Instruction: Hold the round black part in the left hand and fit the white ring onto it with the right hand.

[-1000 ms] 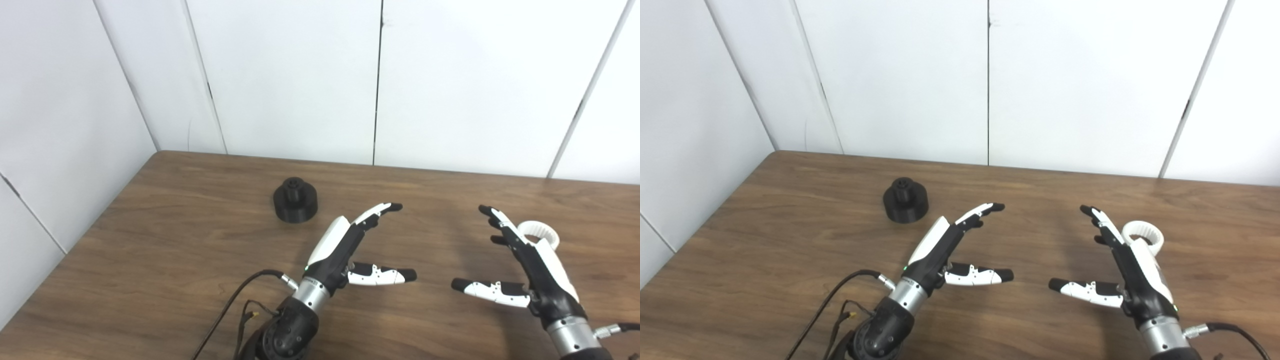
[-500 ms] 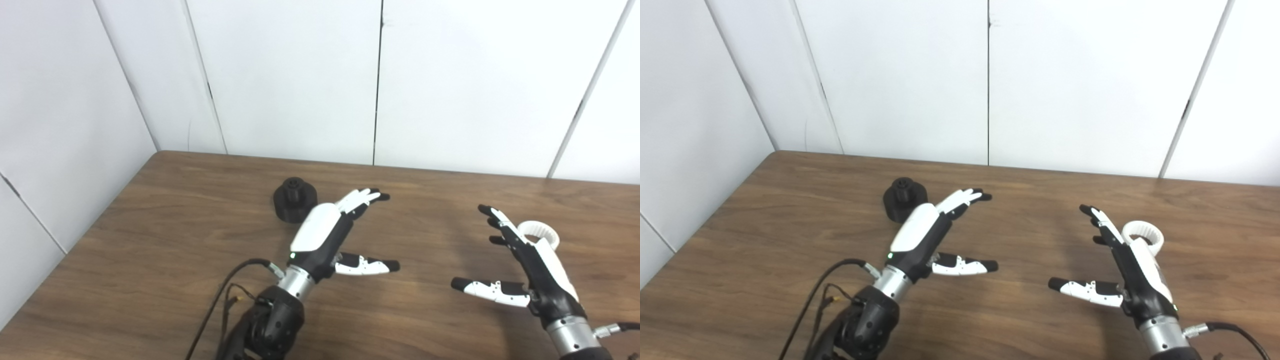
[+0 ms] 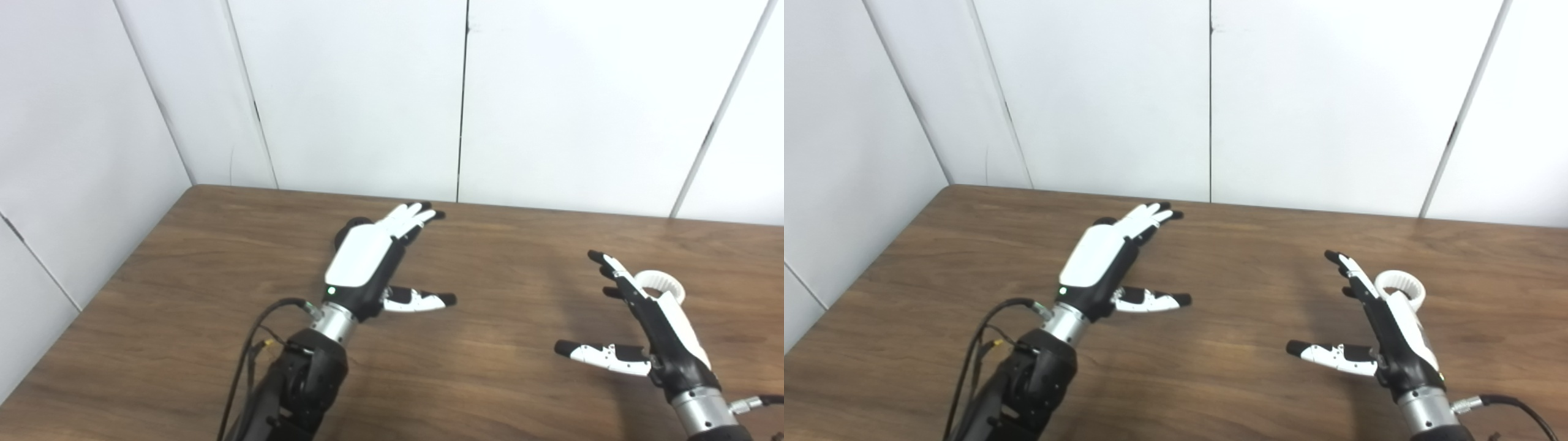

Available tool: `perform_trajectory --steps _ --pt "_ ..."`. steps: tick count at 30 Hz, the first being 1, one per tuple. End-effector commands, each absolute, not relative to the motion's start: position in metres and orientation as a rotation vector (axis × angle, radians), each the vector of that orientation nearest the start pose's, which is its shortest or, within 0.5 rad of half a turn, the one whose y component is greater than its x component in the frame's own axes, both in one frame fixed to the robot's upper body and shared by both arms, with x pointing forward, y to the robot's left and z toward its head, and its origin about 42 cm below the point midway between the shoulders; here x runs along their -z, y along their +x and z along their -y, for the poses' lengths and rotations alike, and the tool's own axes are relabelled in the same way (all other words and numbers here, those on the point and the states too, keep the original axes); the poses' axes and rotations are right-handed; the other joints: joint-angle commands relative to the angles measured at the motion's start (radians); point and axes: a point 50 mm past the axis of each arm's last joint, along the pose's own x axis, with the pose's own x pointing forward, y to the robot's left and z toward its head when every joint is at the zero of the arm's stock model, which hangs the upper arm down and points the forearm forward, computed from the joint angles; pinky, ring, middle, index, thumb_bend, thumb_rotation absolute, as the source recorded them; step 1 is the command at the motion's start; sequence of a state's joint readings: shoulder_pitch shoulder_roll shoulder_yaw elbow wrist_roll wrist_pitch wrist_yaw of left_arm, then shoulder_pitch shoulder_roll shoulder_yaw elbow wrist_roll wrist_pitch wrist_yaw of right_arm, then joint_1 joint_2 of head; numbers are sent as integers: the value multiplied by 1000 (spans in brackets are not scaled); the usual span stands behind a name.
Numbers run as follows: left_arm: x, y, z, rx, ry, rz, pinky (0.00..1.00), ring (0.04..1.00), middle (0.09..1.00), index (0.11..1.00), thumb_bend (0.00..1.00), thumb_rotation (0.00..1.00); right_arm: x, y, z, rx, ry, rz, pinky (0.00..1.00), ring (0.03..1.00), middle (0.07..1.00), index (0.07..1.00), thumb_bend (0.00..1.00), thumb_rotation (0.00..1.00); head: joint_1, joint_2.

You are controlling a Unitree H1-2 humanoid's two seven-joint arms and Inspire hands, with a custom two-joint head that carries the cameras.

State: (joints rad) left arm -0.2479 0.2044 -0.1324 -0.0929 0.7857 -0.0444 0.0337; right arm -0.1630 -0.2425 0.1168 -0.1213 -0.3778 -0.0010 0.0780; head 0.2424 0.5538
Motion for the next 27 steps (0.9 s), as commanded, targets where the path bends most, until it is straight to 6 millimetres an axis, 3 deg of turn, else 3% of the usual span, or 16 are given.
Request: perform_trajectory --steps 1,8,20,27 --pt "-232 358 -218 -42 990 543 868 967 955 866 836 405 -197 335 234 -168 -626 375 838 931 964 930 880 326 3 3" --pt "-244 366 -236 -142 1057 543 941 999 970 867 845 416 -197 336 235 -166 -630 376 849 931 962 929 883 334 9 2" --pt "-254 383 -272 -209 1145 477 933 1000 981 872 862 336 -195 337 236 -163 -630 373 846 938 965 930 891 343 14 2" --pt "-251 391 -290 -222 1197 427 928 1000 993 878 860 363 -196 338 237 -157 -630 377 838 930 959 927 895 340 13 1"
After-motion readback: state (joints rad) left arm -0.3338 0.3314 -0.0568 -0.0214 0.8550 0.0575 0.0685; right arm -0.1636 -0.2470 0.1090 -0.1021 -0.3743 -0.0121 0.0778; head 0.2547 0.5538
